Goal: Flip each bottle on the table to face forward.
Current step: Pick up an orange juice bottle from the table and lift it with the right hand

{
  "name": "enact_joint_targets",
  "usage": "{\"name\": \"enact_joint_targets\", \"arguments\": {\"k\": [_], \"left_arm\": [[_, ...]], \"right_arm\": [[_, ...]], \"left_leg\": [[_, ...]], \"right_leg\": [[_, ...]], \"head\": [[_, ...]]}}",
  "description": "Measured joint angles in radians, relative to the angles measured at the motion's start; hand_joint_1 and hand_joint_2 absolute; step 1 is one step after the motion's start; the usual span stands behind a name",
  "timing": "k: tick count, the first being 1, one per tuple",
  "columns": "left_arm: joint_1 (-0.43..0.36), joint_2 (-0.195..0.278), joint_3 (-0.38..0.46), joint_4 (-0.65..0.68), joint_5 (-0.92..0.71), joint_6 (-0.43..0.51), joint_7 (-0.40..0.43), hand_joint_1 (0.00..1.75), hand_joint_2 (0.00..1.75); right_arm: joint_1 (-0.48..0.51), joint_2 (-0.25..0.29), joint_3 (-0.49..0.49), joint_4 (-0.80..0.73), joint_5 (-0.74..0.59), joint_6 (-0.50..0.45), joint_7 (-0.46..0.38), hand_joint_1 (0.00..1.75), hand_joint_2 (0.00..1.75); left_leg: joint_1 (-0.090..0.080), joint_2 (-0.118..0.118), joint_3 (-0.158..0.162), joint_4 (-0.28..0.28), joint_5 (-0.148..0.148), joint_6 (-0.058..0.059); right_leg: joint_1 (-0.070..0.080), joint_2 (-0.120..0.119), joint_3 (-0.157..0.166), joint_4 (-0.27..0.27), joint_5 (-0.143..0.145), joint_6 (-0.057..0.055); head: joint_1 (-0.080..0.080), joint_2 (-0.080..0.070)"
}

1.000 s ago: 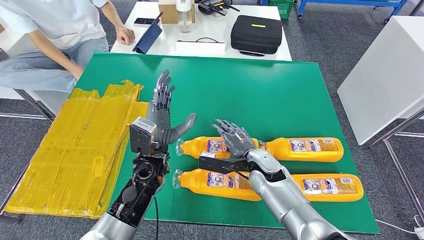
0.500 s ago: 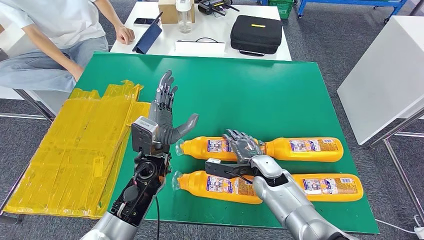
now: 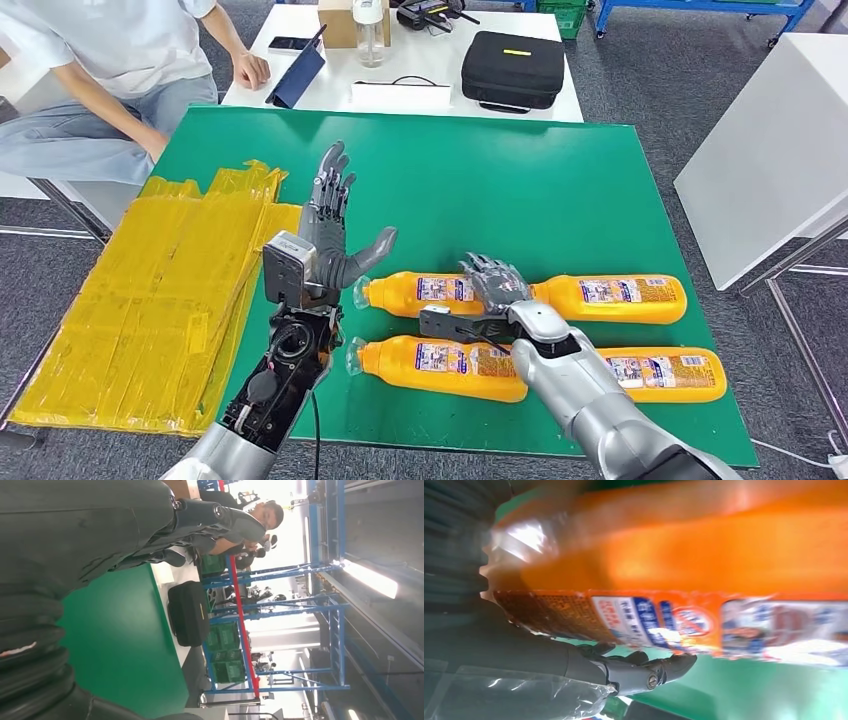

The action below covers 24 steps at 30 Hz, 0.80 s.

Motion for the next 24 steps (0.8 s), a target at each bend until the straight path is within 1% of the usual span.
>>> {"name": "enact_joint_targets", "arguments": {"k": [1,4,10,20,24], "left_arm": [[0.000,0.000,0.000,0.002,0.001,0.000,0.000,0.00,1.75],[0.000,0.000,0.000,0.005,0.003,0.000,0.000,0.00,1.75],[0.000,-0.001,0.000,0.006,0.008,0.003,0.000,0.00,1.75],[0.000,-0.001,0.000,0.009,0.015,0.017,-0.004,0.00,1.75],[0.000,-0.001,0.000,0.011,0.016,0.014,-0.013,0.00,1.75]], "right_arm": [[-0.005,0.001,-0.007,0.013,-0.004,-0.006,-0.007,1.75,1.75],[-0.021,0.008,-0.026,0.049,-0.006,-0.009,-0.014,1.75,1.75],[-0.044,0.021,-0.041,0.094,0.014,0.000,-0.001,1.75,1.75],[-0.050,0.032,-0.057,0.120,0.028,-0.026,-0.003,1.75,1.75],[-0.050,0.036,-0.066,0.126,0.036,-0.058,-0.018,1.75,1.75]], "left_leg": [[0.000,0.000,0.000,0.000,0.000,0.000],[0.000,0.000,0.000,0.000,0.000,0.000],[0.000,0.000,0.001,0.000,0.000,0.000],[0.000,0.000,0.000,0.000,0.000,0.000],[0.000,0.000,0.000,0.000,0.000,0.000]], "right_leg": [[0.000,0.000,0.000,0.000,0.000,0.000],[0.000,0.000,0.000,0.000,0.000,0.000],[0.000,0.000,0.000,0.000,0.000,0.000],[0.000,0.000,0.000,0.000,0.000,0.000],[0.000,0.000,0.000,0.000,0.000,0.000]], "head": [[0.000,0.000],[0.000,0.000],[0.000,0.000],[0.000,0.000],[0.000,0.000]]}}
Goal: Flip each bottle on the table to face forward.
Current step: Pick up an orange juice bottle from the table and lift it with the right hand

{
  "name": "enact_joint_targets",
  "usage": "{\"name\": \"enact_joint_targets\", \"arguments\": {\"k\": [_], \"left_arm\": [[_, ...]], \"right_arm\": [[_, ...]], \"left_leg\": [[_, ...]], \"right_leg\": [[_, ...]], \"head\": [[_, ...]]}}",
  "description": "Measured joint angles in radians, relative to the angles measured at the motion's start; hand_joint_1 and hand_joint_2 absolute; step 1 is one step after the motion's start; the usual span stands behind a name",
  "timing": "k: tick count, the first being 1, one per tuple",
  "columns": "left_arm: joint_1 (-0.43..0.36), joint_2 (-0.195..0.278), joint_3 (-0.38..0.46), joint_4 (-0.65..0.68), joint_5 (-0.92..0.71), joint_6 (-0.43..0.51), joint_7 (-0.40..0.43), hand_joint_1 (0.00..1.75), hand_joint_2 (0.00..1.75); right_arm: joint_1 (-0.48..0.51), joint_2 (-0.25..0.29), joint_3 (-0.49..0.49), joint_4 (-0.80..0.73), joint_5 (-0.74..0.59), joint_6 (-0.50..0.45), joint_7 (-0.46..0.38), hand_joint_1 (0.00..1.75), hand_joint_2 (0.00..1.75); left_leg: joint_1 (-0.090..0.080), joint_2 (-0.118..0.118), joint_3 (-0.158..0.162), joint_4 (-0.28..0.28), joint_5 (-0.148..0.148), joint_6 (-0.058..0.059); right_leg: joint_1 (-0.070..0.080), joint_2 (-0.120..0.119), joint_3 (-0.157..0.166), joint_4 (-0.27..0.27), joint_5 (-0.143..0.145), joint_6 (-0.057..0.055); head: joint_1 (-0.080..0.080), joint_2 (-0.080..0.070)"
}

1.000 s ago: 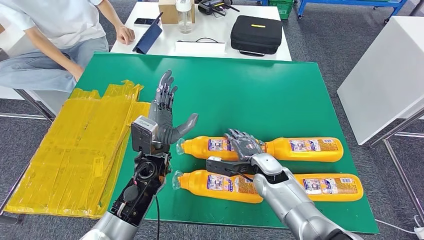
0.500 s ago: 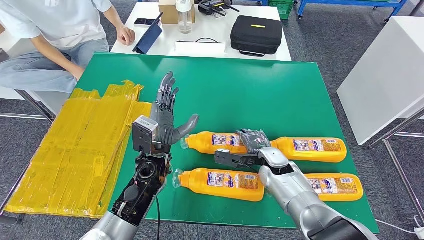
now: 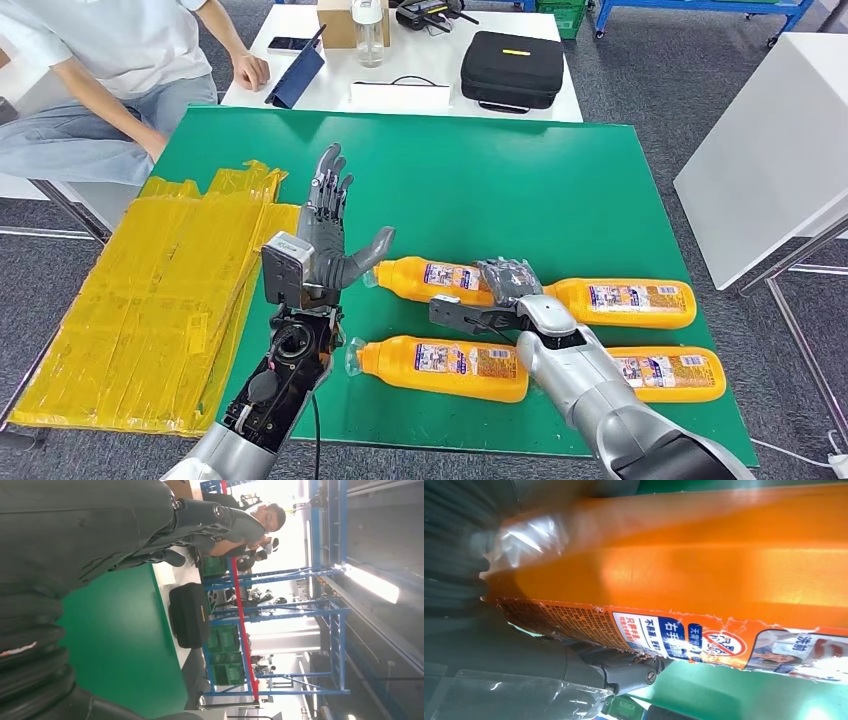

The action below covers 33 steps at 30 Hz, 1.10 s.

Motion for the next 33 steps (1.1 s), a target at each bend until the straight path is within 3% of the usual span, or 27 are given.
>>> {"name": "enact_joint_targets", "arguments": {"k": [9,12,17,20,26,33], "left_arm": [[0.000,0.000,0.000,0.001,0.000,0.001,-0.004,0.00,1.75],[0.001,0.000,0.000,0.001,-0.002,0.008,-0.004,0.00,1.75],[0.012,0.000,0.001,-0.005,-0.018,0.038,-0.006,0.00,1.75],[0.019,0.001,0.000,-0.017,-0.043,0.054,-0.004,0.00,1.75],[0.012,0.004,-0.022,-0.048,-0.118,0.062,0.027,0.00,1.75],[-0.008,0.008,-0.046,-0.068,-0.123,0.057,0.046,0.00,1.75]], "right_arm": [[0.010,0.011,-0.043,0.004,-0.013,-0.057,-0.021,1.75,1.75],[0.017,0.016,-0.065,0.003,-0.057,-0.116,-0.052,1.75,1.75],[0.036,0.041,-0.174,-0.046,-0.267,-0.314,-0.237,1.75,1.75],[0.049,0.056,-0.253,-0.096,-0.415,-0.364,-0.365,1.75,1.75],[0.113,0.080,-0.358,-0.218,-0.693,-0.356,-0.586,1.75,1.75],[0.167,0.091,-0.382,-0.328,-0.855,-0.284,-0.653,1.75,1.75]], "left_leg": [[0.000,0.000,-0.001,0.000,0.000,0.000],[0.000,0.000,-0.002,0.000,0.000,0.000],[0.000,0.000,-0.003,0.000,0.000,0.000],[0.000,-0.001,-0.003,0.000,0.000,0.000],[0.000,-0.001,-0.003,0.000,0.000,0.000],[0.000,-0.001,-0.003,0.000,0.000,0.000]], "right_leg": [[0.000,0.000,-0.001,0.000,0.000,0.000],[0.000,0.000,-0.001,0.000,0.000,0.000],[0.000,0.000,-0.002,0.000,0.000,0.000],[0.000,0.000,-0.002,0.000,0.000,0.000],[0.000,0.000,-0.003,0.000,0.000,0.000],[0.000,0.000,-0.003,0.000,0.000,0.000]], "head": [[0.000,0.000],[0.000,0.000],[0.000,0.000],[0.000,0.000],[0.000,0.000],[0.000,0.000]]}}
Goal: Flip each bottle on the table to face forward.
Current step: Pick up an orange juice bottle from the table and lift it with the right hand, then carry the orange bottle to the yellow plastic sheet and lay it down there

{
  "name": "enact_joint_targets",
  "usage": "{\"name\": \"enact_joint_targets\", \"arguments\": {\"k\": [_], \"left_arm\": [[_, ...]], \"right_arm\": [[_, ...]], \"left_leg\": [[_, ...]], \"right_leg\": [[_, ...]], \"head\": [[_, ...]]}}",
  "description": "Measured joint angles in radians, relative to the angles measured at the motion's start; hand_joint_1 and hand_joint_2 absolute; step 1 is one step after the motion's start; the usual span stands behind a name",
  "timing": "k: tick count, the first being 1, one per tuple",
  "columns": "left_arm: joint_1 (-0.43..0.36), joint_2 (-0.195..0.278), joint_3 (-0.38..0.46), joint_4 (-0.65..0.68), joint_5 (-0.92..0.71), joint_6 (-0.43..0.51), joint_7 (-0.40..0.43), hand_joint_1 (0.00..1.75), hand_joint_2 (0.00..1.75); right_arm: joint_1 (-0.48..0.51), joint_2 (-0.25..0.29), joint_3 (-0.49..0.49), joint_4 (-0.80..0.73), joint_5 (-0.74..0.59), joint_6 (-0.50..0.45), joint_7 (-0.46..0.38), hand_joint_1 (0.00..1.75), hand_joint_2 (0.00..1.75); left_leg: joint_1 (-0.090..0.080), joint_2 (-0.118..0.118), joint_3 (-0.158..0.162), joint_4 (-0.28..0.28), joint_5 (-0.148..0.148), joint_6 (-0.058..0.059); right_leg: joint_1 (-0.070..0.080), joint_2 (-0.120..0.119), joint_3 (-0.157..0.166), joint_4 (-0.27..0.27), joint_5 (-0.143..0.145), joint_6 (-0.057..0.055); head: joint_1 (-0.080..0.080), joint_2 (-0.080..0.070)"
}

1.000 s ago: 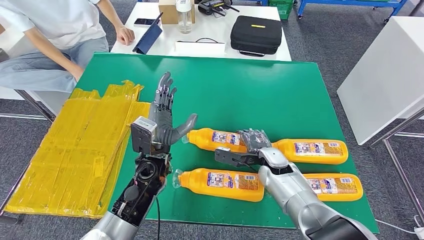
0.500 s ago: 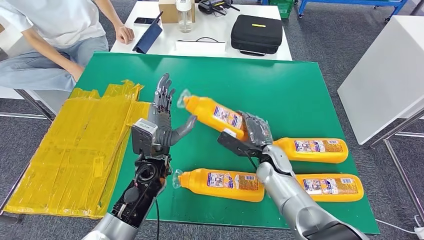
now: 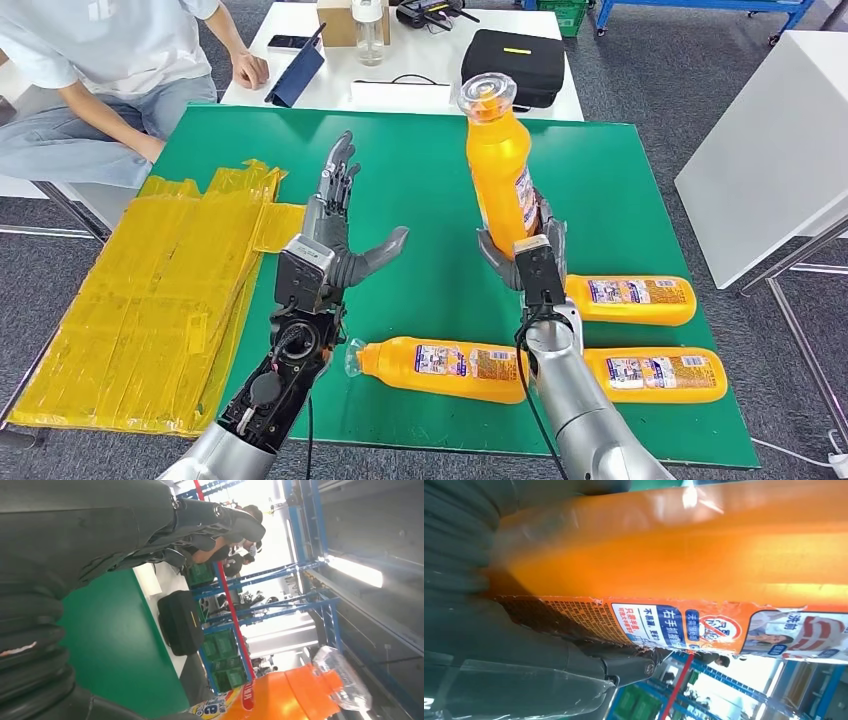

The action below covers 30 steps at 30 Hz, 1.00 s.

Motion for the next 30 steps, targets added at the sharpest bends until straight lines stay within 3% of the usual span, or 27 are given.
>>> {"name": "enact_joint_targets", "arguments": {"k": [4,10,17,22,30], "left_arm": [[-0.009,0.001,-0.010,-0.002,0.002,-0.003,0.002,0.00,1.75],[-0.028,0.002,-0.027,-0.013,0.010,-0.026,0.005,0.00,1.75],[-0.040,0.003,-0.033,-0.018,0.012,-0.033,0.006,0.00,1.75],[-0.049,0.004,-0.040,-0.018,0.018,-0.052,0.014,0.00,1.75],[-0.064,0.006,-0.055,-0.017,0.025,-0.080,0.030,0.00,1.75]], "right_arm": [[0.015,0.000,0.001,-0.037,-0.038,0.043,-0.010,1.75,1.75],[0.028,-0.002,0.049,-0.076,-0.067,0.201,-0.012,1.75,1.75],[0.032,-0.004,0.080,-0.089,-0.068,0.228,-0.012,1.75,1.75],[0.032,-0.013,0.125,-0.100,-0.055,0.323,-0.012,1.75,1.75],[0.021,-0.020,0.227,-0.102,0.025,0.297,-0.012,1.75,1.75]], "left_leg": [[0.000,0.000,0.000,0.000,0.000,0.000],[0.000,0.000,0.000,0.000,0.000,0.000],[0.000,0.000,0.000,0.000,0.000,0.000],[0.000,0.000,0.000,0.000,0.000,0.000],[0.000,0.000,0.000,0.000,0.000,0.000]], "right_leg": [[0.000,0.000,0.000,0.000,0.000,0.000],[0.000,0.000,0.000,0.000,0.000,0.000],[0.000,0.000,0.000,0.000,0.000,0.000],[0.000,0.000,0.000,0.000,0.000,0.000],[0.000,0.000,0.000,0.000,0.000,0.000]], "head": [[0.000,0.000],[0.000,0.000],[0.000,0.000],[0.000,0.000],[0.000,0.000]]}}
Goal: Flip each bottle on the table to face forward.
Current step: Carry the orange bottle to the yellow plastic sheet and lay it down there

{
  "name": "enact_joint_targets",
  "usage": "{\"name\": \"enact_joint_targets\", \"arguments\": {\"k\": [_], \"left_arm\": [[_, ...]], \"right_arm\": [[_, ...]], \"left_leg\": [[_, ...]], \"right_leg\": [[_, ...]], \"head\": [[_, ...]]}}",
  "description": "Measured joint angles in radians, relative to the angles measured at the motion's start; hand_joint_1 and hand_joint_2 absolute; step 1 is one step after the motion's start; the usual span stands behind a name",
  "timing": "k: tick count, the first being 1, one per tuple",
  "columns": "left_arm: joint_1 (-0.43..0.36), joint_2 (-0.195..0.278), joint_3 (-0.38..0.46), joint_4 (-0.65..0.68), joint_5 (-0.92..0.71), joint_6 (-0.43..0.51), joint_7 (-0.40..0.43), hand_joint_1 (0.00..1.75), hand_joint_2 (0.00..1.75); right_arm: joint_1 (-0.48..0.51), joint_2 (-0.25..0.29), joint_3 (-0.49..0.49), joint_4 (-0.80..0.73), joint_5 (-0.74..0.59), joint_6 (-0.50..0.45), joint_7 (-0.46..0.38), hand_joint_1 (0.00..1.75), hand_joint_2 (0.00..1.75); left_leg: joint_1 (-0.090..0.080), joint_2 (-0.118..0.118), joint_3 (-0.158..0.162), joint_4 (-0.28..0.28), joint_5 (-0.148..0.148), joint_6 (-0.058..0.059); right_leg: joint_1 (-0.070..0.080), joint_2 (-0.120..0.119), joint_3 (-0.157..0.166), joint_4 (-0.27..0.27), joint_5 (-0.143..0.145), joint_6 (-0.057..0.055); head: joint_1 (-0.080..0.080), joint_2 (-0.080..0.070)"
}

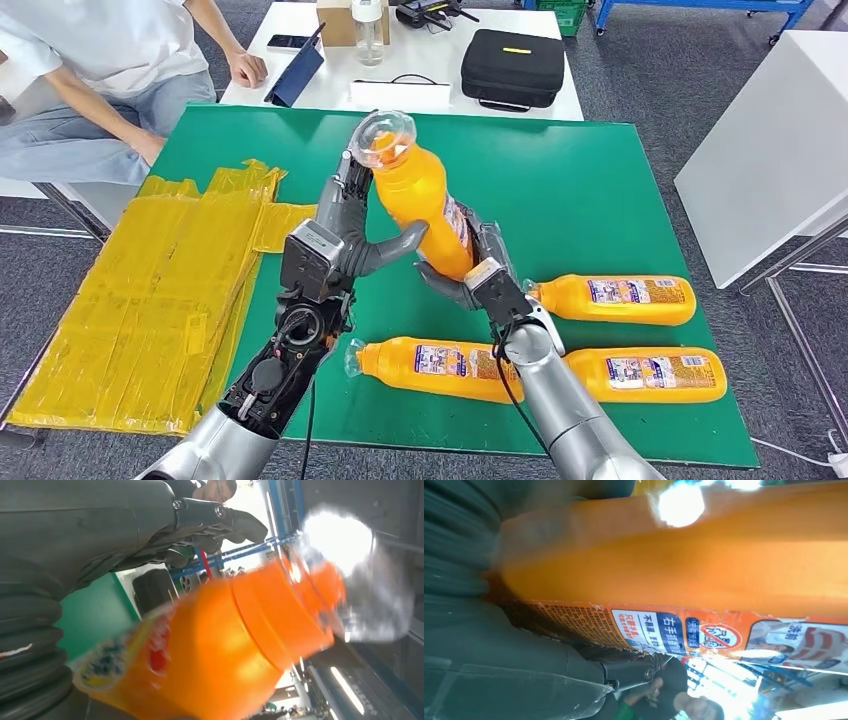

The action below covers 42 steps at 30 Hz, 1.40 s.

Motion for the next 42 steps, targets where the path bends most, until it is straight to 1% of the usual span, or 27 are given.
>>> {"name": "enact_joint_targets", "arguments": {"k": [6,10,14,19,20,23,24,33,38,42], "left_arm": [[-0.023,0.001,-0.018,0.024,-0.006,-0.042,0.063,0.00,1.75],[-0.056,0.001,-0.027,0.077,-0.005,-0.107,0.108,0.00,1.75],[-0.076,0.001,-0.039,0.129,-0.005,-0.156,0.118,0.00,1.75],[-0.085,0.002,-0.049,0.156,0.002,-0.177,0.118,0.00,1.75],[-0.085,0.002,-0.049,0.157,0.004,-0.178,0.118,0.16,1.75],[-0.085,0.002,-0.049,0.160,0.007,-0.178,0.118,1.45,1.75],[-0.085,0.002,-0.049,0.161,0.009,-0.178,0.118,1.73,1.75],[-0.071,0.002,-0.045,0.160,0.067,-0.163,0.096,1.75,1.75],[-0.048,0.002,-0.027,0.139,0.115,-0.146,0.065,1.75,1.75],[-0.037,0.002,-0.018,0.124,0.128,-0.141,0.057,1.75,1.75]], "right_arm": [[-0.010,0.000,0.053,0.002,0.028,-0.032,0.001,1.75,1.75],[-0.010,0.000,0.063,0.011,0.041,-0.048,0.007,1.75,1.75],[-0.011,0.000,0.067,0.022,0.054,-0.059,0.008,1.75,1.75],[-0.011,-0.001,0.068,0.031,0.065,-0.061,0.008,1.75,1.75],[-0.011,-0.001,0.068,0.031,0.066,-0.061,0.008,1.75,1.75],[-0.012,-0.001,0.068,0.033,0.068,-0.061,0.008,1.75,1.75],[-0.012,-0.001,0.068,0.034,0.068,-0.061,0.008,1.75,1.75],[-0.012,-0.004,0.068,0.034,0.090,-0.061,0.008,1.75,1.75],[-0.009,-0.002,0.069,0.034,0.104,-0.061,0.008,1.75,1.75],[-0.008,0.001,0.071,0.034,0.109,-0.061,0.008,1.75,1.75]], "left_leg": [[0.000,-0.001,0.000,0.000,0.000,0.000],[0.000,-0.002,-0.001,0.000,0.000,0.000],[0.000,-0.002,-0.001,0.000,0.000,0.000],[0.000,-0.002,-0.001,0.000,0.000,0.000],[0.000,-0.002,-0.001,0.000,0.000,0.000],[0.000,-0.002,-0.001,0.000,0.000,0.000],[0.000,-0.002,-0.001,0.000,0.000,0.000],[0.000,-0.002,-0.001,0.000,0.000,0.000],[0.000,-0.002,-0.001,0.000,0.000,0.000],[0.000,-0.002,-0.001,0.000,0.000,0.000]], "right_leg": [[0.000,-0.001,0.000,0.000,0.000,0.000],[0.000,-0.001,0.000,0.000,0.000,0.000],[0.000,-0.001,0.000,0.000,0.000,0.000],[0.000,-0.001,0.000,0.000,0.000,0.000],[0.000,-0.001,0.000,0.000,0.000,0.000],[0.000,-0.001,0.000,0.000,0.000,0.000],[0.000,-0.001,0.000,0.000,0.000,0.000],[0.000,-0.001,0.000,0.000,0.000,0.000],[0.000,-0.001,0.000,0.000,0.000,0.000],[0.000,-0.001,0.000,0.000,0.000,0.000]], "head": [[0.000,0.000],[0.000,0.000],[0.000,0.000],[0.000,0.000],[0.000,0.000],[0.000,0.000],[0.000,0.000],[0.000,0.000],[0.000,0.000],[0.000,0.000]]}}
